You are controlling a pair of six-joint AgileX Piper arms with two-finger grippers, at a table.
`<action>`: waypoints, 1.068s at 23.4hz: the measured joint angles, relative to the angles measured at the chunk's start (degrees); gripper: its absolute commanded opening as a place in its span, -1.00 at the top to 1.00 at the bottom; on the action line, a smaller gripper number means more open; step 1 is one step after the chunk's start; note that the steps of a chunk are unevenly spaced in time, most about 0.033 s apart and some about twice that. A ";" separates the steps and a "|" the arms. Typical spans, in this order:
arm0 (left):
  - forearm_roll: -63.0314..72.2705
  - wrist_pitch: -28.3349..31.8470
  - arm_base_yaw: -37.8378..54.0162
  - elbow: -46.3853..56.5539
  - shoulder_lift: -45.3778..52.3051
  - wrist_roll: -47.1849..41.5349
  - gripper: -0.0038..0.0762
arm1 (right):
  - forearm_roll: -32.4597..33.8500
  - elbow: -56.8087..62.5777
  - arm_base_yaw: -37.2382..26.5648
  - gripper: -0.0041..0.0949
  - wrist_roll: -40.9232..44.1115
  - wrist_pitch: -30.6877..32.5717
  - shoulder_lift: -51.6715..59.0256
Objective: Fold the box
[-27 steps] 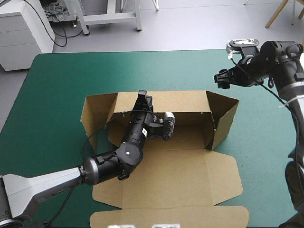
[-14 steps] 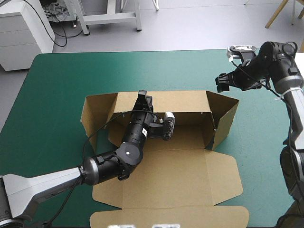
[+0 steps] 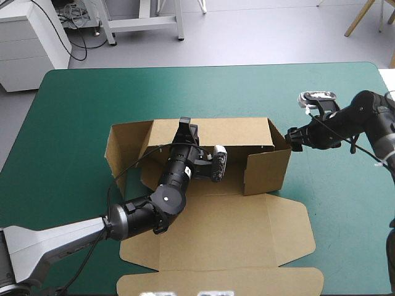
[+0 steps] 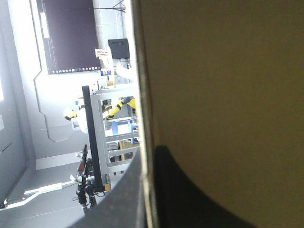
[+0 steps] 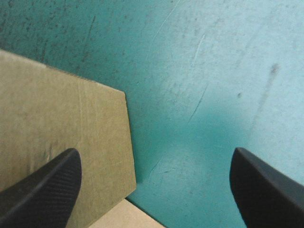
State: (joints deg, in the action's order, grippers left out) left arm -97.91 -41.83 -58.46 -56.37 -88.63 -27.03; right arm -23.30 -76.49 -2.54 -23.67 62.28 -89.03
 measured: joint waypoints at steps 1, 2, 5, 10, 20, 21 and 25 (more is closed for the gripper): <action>0.00 0.00 0.00 0.00 0.00 0.14 0.93 | -0.83 1.27 -0.43 -0.66 -0.87 -0.82 0.89; 0.00 0.00 0.00 0.05 0.00 0.14 0.93 | -1.60 2.77 -0.69 -0.66 -1.78 -1.72 1.98; 0.00 0.00 0.00 0.03 0.00 0.21 0.93 | -3.23 6.79 -0.86 -0.66 -4.15 -3.83 4.97; 0.00 0.00 0.00 0.06 0.00 0.21 0.93 | -7.40 13.45 -0.86 -0.66 -9.08 -6.98 8.80; 0.04 -0.32 0.00 0.06 0.00 0.36 0.93 | -21.08 26.65 -0.09 -0.66 -28.01 -14.09 14.96; 0.11 -0.71 0.00 0.06 0.00 0.36 0.93 | -21.30 27.43 1.95 -0.66 -29.01 -15.87 15.08; 0.72 -2.64 0.34 0.17 0.00 0.57 0.93 | -21.24 28.50 10.17 -0.66 -29.64 -20.73 15.08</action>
State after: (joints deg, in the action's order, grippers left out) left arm -97.20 -44.48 -58.13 -56.20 -88.63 -26.46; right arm -44.54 -47.99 7.63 -53.31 41.55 -73.95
